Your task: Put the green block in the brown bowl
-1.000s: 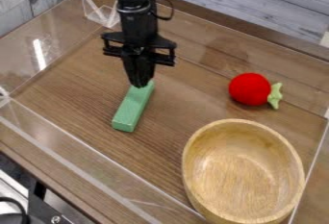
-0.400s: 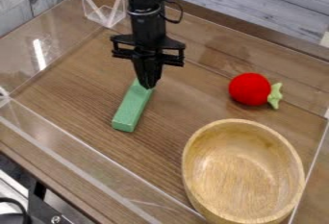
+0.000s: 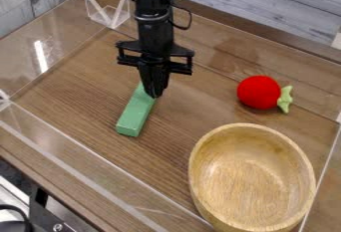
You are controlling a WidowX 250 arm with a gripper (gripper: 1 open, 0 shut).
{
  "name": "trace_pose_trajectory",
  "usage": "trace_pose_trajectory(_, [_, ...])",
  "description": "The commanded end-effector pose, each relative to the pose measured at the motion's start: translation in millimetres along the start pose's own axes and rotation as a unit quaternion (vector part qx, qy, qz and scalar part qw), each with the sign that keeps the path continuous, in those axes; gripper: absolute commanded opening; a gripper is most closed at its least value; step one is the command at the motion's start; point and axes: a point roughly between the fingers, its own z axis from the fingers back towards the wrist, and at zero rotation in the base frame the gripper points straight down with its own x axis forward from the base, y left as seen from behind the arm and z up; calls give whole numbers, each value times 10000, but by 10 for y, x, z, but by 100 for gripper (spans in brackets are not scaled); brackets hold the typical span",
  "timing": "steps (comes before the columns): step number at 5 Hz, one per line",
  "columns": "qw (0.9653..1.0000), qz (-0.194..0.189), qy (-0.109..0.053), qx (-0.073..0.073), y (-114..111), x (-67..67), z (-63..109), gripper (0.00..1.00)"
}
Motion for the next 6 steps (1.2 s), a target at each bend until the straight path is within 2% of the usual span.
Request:
trace_pose_trajectory(1, [9996, -211, -209, 21, 74, -8, 267, 0])
trace_pose_trajectory(2, [9993, -313, -182, 21, 172, -52, 381, 0])
trace_pose_trajectory(3, [9990, -428, -122, 40, 222, -54, 346, 100])
trace_pose_trajectory(4, [9999, -54, -91, 35, 195, -54, 212, 0])
trace_pose_trajectory(5, [9995, 307, -101, 7, 153, -53, 149, 0])
trace_pose_trajectory(6, [9995, 308, -98, -19, 126, 2, 212, 0])
